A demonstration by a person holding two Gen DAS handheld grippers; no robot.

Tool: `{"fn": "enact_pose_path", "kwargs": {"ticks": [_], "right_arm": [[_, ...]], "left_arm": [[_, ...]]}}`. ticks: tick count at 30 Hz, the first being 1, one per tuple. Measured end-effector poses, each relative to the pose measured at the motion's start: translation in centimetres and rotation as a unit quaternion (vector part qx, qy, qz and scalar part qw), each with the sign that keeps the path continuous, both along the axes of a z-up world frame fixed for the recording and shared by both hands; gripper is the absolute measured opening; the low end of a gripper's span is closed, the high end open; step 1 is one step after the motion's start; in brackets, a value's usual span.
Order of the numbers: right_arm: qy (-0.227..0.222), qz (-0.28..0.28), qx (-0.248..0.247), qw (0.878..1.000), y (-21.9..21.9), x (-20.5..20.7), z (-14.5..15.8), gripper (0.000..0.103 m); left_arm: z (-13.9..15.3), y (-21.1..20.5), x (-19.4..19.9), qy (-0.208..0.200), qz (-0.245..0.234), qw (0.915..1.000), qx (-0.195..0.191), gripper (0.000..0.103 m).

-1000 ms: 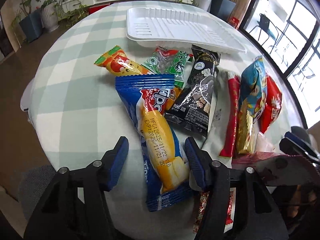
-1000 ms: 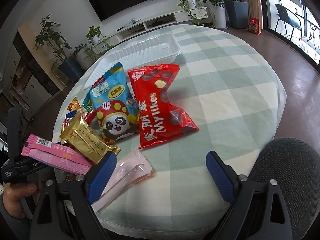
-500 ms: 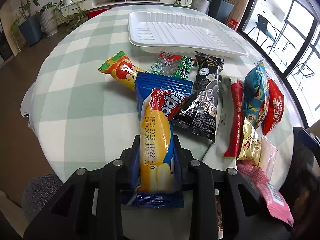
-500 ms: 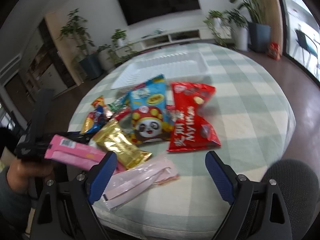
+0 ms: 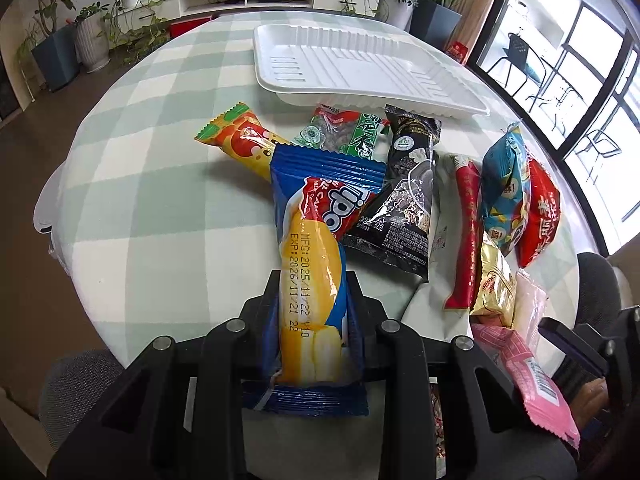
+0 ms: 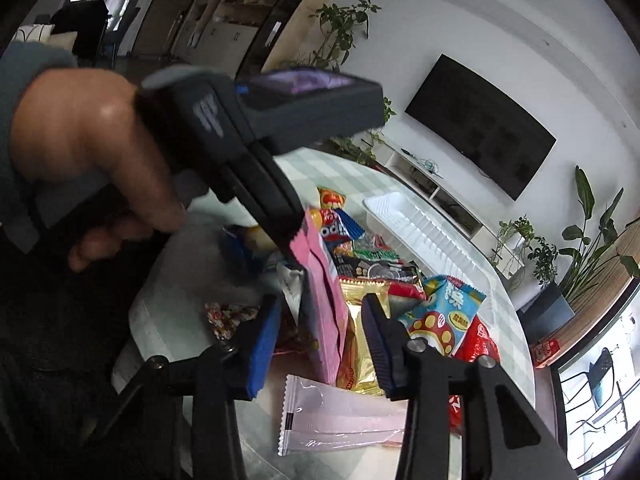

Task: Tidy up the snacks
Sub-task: 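Lift both held packets and carry them toward the white tray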

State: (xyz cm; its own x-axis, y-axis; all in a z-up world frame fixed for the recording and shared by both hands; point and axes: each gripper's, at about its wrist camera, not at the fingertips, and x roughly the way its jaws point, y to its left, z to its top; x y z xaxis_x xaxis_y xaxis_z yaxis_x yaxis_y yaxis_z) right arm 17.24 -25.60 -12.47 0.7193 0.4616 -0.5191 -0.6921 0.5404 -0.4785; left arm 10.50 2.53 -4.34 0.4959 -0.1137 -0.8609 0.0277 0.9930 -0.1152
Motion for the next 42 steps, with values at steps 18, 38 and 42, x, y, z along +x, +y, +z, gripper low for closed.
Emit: {"fn": "enact_pose_path", "kwargs": {"ticks": [18,38,42], "right_arm": [[0.105,-0.022,0.070,0.992,-2.7,2.5,0.8,0.018],[0.334,-0.068,0.339,0.877,-10.2,8.9,3.4,0.017],[0.364,-0.070,0.388,0.844,-12.0,10.2,3.8,0.017]], "left_arm": [[0.2,-0.1,-1.1,-0.001,-0.021,0.9997,-0.010,0.024],[4.2,2.3,-3.5,-0.049,-0.007,0.9939,-0.098,0.024],[5.3,3.0,-2.7,-0.064,-0.008,0.9911,-0.117,0.024]]}}
